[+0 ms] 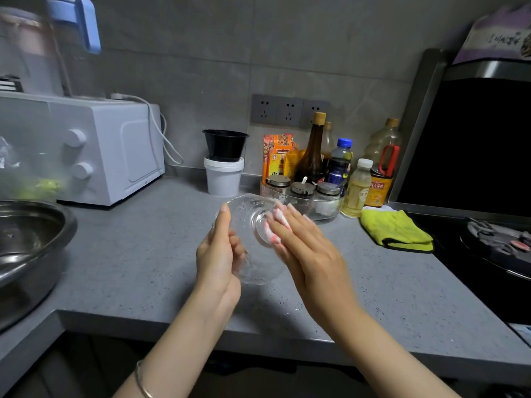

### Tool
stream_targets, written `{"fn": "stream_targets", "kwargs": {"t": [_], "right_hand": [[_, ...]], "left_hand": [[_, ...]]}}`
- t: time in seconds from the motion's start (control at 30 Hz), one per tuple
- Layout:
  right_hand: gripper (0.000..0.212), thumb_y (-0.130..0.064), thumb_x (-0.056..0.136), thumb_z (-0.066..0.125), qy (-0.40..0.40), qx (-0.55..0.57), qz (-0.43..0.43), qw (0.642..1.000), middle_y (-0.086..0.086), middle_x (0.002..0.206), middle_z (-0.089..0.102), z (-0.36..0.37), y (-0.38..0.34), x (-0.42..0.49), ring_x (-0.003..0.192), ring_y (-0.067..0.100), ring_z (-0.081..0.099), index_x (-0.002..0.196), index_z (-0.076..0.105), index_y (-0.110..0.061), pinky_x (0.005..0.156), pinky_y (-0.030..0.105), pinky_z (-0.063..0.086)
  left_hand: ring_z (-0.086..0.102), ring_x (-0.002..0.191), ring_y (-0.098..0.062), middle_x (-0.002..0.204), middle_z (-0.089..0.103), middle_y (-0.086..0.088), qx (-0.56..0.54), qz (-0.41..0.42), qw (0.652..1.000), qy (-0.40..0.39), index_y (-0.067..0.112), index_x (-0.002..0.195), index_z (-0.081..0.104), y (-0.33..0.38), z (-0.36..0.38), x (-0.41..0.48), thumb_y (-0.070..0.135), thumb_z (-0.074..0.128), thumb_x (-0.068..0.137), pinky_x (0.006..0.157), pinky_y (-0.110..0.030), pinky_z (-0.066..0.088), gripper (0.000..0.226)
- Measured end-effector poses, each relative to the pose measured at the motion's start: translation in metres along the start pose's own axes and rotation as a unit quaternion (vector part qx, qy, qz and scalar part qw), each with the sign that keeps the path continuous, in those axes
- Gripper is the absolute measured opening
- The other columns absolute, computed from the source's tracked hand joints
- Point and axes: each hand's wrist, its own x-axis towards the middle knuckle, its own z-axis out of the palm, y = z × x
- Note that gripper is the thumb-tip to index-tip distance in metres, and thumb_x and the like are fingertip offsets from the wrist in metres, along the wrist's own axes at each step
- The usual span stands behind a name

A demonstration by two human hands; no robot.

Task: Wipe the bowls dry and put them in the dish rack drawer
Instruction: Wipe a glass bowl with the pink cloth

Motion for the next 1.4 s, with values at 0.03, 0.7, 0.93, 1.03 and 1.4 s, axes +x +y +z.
{"fn": "stream_targets", "kwargs": {"t": [0.03,0.7,0.93,1.03,1.4], "right_hand": [[0.038,-0.028,0.100,0.039,0.002,0.013,-0.002,1.000,0.001,0.144,0.046,0.000,-0.004,-0.004,0.138,0.011,0.035,0.133,0.054,-0.015,0.112,0.030,0.033],[0.036,-0.034,0.096,0.050,-0.043,0.147,0.179,0.972,-0.015,0.134,0.046,-0.020,0.041,0.002,0.101,0.008,0.062,0.129,0.058,-0.023,0.097,0.040,0.049],[0.042,-0.034,0.091,0.057,-0.182,0.078,0.301,0.933,-0.011,0.141,0.040,-0.033,0.102,-0.062,0.132,0.014,0.043,0.132,0.055,-0.023,0.105,0.025,0.034],[0.046,-0.043,0.088,0.057,-0.178,0.127,0.379,0.899,-0.005,0.148,0.039,-0.050,0.103,-0.062,0.135,0.016,0.039,0.131,0.053,-0.030,0.109,0.034,0.031],[0.064,-0.054,0.077,0.055,-0.139,0.406,0.452,0.782,-0.007,0.131,0.059,-0.158,0.107,-0.064,0.117,0.010,0.058,0.132,0.053,-0.023,0.101,0.032,0.044]], "left_hand": [[0.034,0.041,-0.004,0.042,0.037,0.010,0.003,0.001,1.000,0.004,0.021,0.063,0.046,-0.001,-0.001,0.000,0.049,0.062,0.084,0.048,-0.017,0.033,0.039],[0.034,0.037,-0.002,0.044,0.035,0.012,0.062,-0.019,0.996,-0.058,0.025,0.064,0.043,-0.022,0.002,-0.007,0.046,0.067,0.081,0.040,-0.013,0.033,0.036],[0.034,0.037,-0.002,0.043,0.036,0.014,0.069,0.003,0.997,-0.033,0.028,0.084,0.058,-0.020,0.003,-0.011,0.045,0.067,0.081,0.042,-0.011,0.034,0.020],[0.032,0.037,-0.002,0.043,0.034,0.014,0.069,-0.004,0.997,-0.041,0.028,0.084,0.059,-0.026,0.008,-0.018,0.046,0.068,0.081,0.043,-0.011,0.033,0.020],[0.029,0.039,-0.002,0.045,0.031,0.012,0.108,-0.036,0.973,-0.199,0.025,0.069,0.046,-0.090,0.081,-0.089,0.044,0.066,0.083,0.040,-0.011,0.028,0.031]]}}
